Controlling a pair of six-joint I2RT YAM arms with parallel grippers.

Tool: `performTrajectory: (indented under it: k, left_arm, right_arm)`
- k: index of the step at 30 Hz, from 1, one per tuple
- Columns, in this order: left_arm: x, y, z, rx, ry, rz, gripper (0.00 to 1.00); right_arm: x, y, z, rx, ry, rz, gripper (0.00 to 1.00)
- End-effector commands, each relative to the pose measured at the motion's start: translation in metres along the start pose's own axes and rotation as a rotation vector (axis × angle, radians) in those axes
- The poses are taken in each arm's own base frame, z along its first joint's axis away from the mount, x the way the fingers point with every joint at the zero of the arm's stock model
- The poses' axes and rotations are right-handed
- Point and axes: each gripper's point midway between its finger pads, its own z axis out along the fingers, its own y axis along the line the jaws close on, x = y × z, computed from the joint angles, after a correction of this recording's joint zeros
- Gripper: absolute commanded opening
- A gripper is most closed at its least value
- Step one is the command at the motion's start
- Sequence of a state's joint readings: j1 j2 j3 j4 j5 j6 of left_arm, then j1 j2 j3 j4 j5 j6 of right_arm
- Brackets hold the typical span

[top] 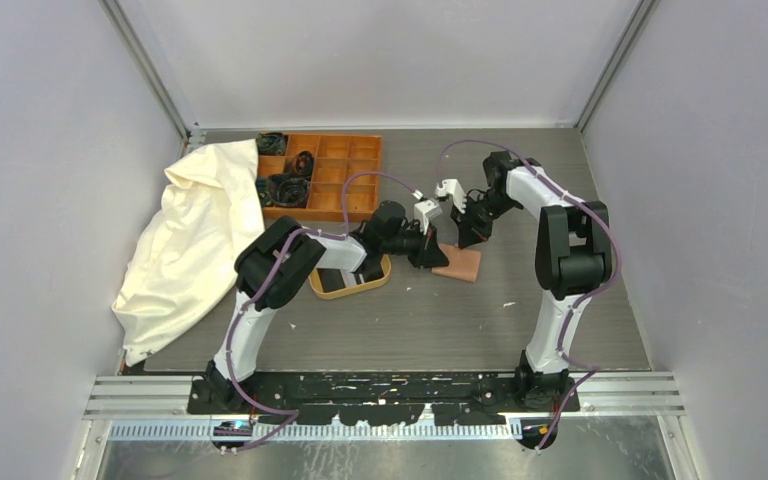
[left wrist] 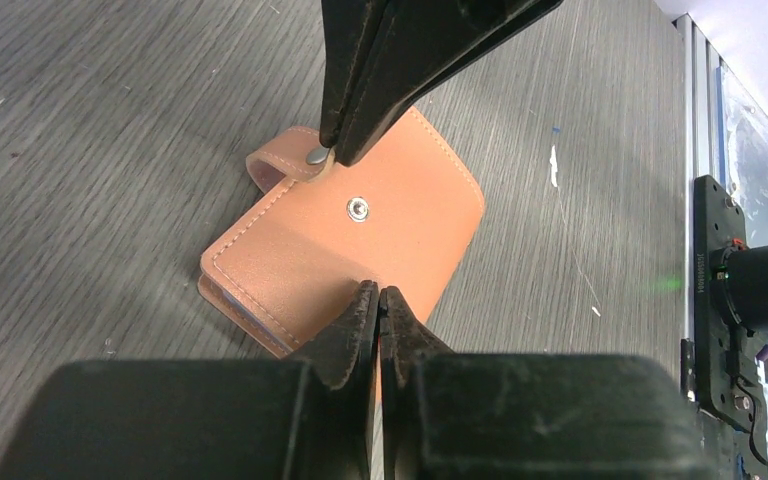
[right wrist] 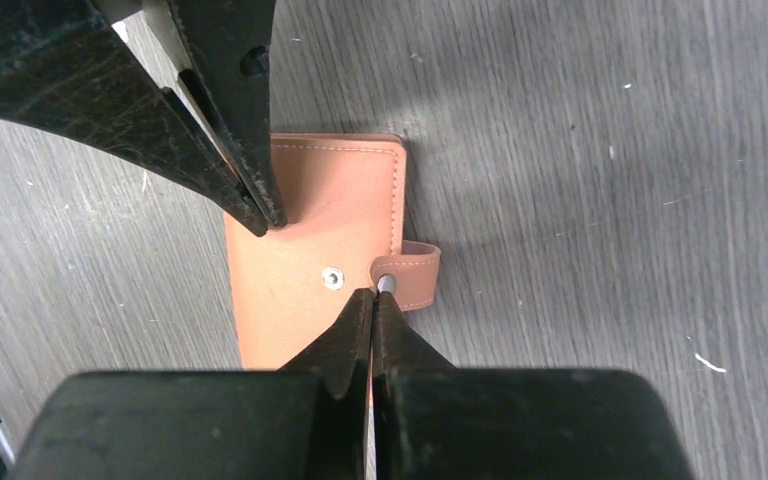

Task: Put the credit cards into the card holder
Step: Close the card holder at the center of the board.

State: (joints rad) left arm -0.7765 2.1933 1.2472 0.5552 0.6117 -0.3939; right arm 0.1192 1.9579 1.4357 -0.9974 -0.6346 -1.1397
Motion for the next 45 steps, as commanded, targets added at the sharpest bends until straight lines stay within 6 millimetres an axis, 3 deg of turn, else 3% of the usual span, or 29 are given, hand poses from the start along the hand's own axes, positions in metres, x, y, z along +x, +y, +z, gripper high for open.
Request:
performTrajectory:
  k: [1,20,45]
  left_arm:
    - [-0.014,0.001,0.002,0.004,-0.026,0.01,0.03]
    - [-0.022,0.006,-0.012,0.044,-0.161,0.021,0.02]
    - [-0.019,0.002,-0.011,0.074,-0.137,0.019,0.01]
  right_arm:
    - [-0.007,0.004,-0.01,0.045,0.031,-0.092,0.01]
    - [0.0,0.005,-0.01,0.063,-0.059,-0.044,0.01]
    - [-0.006,0.017,-0.012,0.073,-0.079,-0.118,0.01]
